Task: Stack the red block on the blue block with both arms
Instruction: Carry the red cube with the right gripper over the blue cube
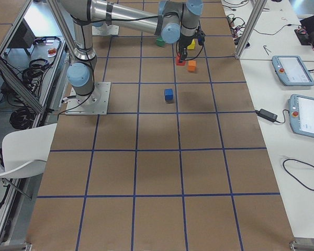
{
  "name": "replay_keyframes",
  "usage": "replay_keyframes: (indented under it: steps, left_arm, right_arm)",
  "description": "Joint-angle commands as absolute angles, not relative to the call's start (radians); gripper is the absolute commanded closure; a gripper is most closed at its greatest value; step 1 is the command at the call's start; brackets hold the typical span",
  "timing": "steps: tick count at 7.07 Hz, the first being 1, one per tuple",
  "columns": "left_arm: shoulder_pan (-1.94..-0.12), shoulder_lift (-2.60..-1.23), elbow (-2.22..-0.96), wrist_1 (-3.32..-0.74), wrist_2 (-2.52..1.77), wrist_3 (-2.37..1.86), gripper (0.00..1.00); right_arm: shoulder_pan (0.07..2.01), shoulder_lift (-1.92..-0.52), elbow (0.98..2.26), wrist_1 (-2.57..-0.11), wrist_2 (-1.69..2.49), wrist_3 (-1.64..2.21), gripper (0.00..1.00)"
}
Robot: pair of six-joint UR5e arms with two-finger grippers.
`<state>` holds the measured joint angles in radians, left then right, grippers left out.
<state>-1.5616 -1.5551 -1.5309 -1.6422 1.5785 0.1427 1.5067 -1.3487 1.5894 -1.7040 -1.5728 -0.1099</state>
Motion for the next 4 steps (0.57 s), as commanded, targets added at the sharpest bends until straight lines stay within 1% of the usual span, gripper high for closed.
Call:
replay_keyframes:
  steps: [1,2,4]
  left_arm:
    - [-1.562,-1.554,-1.531,-1.641,1.578,0.143,0.0]
    - [-1.562,-1.554,-1.531,-1.641,1.578,0.143,0.0]
    - [-1.562,-1.552,-1.531,-1.641,1.578,0.143,0.0]
  right_arm:
    - [1.424,-1.37,1.67,-1.712,-1.615,-0.193,1.0]
    - [1.383,-1.37,1.715,-1.756,-1.612,-0.274,1.0]
    - [1.376,-1.373,1.817,-1.9,-1.612,-0.31,1.0]
